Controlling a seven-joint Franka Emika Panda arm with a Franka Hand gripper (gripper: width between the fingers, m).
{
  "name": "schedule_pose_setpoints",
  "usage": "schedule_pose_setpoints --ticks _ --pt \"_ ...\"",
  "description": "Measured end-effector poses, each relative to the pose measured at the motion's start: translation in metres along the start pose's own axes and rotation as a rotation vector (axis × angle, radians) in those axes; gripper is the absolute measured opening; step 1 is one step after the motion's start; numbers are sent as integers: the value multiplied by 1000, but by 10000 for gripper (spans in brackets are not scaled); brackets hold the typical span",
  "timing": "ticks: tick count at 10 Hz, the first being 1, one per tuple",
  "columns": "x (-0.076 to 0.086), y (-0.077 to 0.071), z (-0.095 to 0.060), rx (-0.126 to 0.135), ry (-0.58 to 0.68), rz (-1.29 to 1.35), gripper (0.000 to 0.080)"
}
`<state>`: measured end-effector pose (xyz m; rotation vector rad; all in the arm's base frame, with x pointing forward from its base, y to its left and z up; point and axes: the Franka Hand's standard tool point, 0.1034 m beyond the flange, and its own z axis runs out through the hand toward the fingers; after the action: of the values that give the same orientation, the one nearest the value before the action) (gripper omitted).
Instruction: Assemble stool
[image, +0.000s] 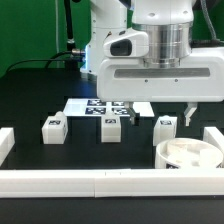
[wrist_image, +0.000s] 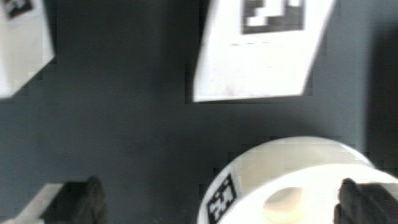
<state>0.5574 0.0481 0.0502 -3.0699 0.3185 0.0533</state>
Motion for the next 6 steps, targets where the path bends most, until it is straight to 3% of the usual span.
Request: schedule_pose_setpoints --ticks 3,6 --pt "-11 -2 12 29 15 65 649" --pt "-11 -3 11 27 -2 60 649"
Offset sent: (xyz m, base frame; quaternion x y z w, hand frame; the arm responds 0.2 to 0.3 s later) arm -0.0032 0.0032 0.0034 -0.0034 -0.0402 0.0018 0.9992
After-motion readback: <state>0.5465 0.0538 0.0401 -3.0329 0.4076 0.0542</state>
